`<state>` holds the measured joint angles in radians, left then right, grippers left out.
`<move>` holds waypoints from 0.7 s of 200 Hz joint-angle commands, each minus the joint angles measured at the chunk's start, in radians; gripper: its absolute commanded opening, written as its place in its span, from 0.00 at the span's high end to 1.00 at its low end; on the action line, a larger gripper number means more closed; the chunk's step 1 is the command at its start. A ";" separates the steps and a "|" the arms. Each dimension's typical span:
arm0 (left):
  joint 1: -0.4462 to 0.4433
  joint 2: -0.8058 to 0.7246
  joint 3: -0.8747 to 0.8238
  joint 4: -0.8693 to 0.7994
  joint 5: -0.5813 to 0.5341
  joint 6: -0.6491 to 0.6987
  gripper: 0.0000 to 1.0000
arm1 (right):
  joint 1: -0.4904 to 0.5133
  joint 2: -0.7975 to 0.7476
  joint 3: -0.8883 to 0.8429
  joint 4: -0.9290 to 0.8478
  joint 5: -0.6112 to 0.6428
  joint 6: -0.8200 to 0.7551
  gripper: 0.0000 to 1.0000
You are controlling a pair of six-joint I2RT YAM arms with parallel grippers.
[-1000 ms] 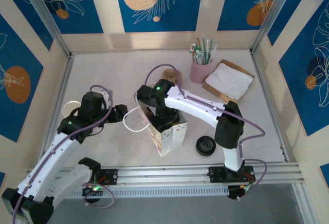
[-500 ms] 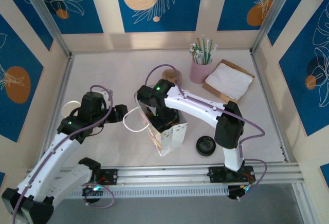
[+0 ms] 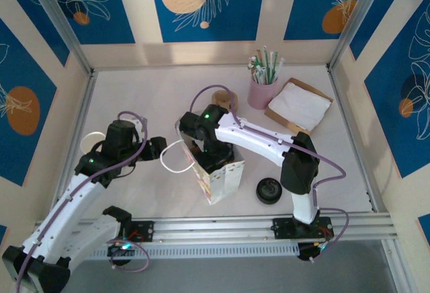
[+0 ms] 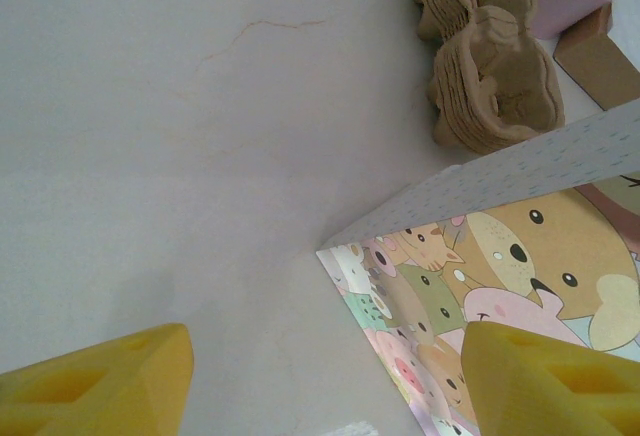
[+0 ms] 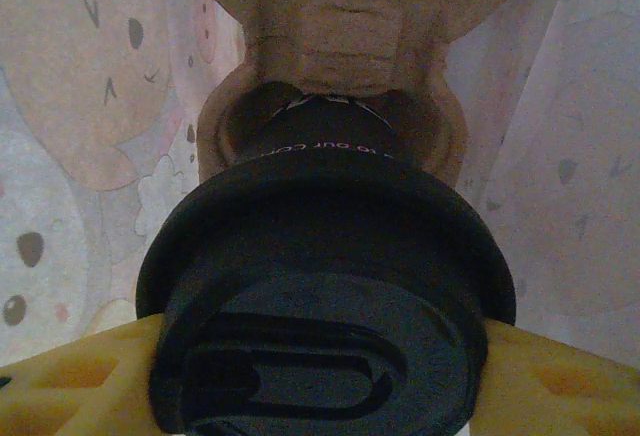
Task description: Pack the takeout coffee
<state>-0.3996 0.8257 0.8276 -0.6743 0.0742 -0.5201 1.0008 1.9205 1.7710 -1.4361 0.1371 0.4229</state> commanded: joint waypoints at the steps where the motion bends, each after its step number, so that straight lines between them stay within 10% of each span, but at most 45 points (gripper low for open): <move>1: 0.007 -0.013 0.036 -0.019 0.004 0.011 0.29 | -0.006 0.016 -0.021 -0.016 -0.016 -0.010 0.37; 140: 0.005 -0.010 0.036 -0.015 0.007 0.011 0.29 | -0.010 0.028 -0.057 0.010 -0.033 -0.014 0.37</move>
<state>-0.3996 0.8257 0.8280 -0.6743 0.0742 -0.5201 0.9943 1.9209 1.7359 -1.4017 0.1223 0.4187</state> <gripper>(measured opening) 0.713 0.635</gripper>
